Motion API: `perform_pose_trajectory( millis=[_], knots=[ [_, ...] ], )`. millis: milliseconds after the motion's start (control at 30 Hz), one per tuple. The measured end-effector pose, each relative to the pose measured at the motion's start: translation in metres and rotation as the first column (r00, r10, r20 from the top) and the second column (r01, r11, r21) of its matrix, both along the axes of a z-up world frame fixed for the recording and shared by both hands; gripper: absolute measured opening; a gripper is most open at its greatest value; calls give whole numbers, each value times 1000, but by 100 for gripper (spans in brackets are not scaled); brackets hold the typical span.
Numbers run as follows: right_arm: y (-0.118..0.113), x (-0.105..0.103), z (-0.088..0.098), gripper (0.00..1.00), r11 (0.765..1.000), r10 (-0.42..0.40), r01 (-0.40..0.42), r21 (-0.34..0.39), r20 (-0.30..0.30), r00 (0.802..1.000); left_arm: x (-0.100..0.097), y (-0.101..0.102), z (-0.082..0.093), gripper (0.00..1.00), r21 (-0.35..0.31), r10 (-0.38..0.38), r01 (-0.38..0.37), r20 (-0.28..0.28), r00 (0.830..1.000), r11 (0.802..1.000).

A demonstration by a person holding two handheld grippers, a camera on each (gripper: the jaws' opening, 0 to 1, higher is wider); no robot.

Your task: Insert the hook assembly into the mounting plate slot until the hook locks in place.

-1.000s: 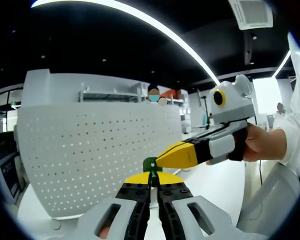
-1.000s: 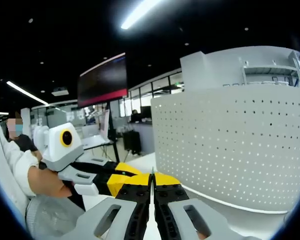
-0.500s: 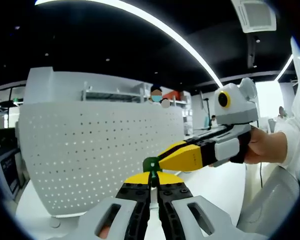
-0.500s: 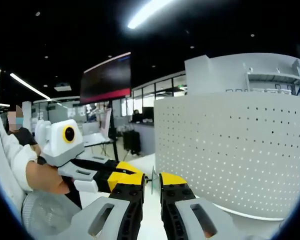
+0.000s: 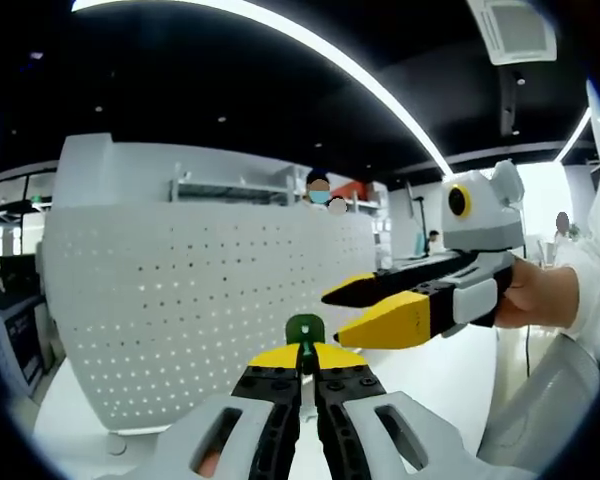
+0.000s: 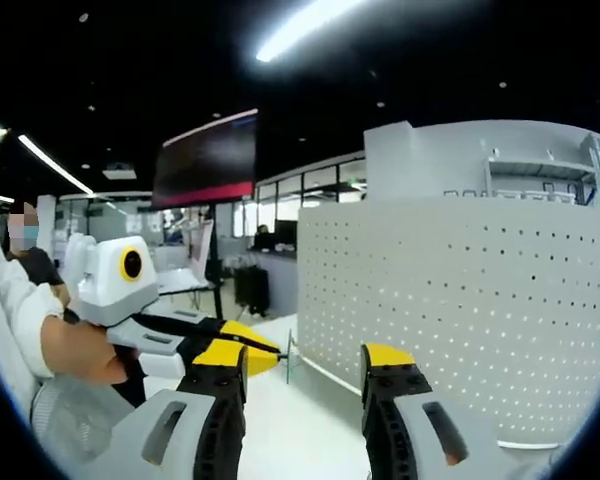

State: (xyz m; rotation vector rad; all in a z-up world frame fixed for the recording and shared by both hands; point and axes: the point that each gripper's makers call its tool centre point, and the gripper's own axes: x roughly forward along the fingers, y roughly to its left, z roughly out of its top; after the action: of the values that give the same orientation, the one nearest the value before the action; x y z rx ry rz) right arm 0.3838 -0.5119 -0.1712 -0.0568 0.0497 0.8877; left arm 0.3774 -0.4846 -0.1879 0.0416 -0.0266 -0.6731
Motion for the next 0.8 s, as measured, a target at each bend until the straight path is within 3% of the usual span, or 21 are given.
perform_pose_trajectory(
  millis=[367, 800],
  knots=[
    [-11, -1, 1, 69, 1000, -1, 1, -1, 6, 1000, 5, 13, 6, 3, 2, 30, -30, 3, 1000, 1000],
    [-53, 5, 0, 70, 998, -61, 61, -19, -8, 998, 22, 46, 20, 3, 8, 107, -107, 21, 994, 994]
  ],
)
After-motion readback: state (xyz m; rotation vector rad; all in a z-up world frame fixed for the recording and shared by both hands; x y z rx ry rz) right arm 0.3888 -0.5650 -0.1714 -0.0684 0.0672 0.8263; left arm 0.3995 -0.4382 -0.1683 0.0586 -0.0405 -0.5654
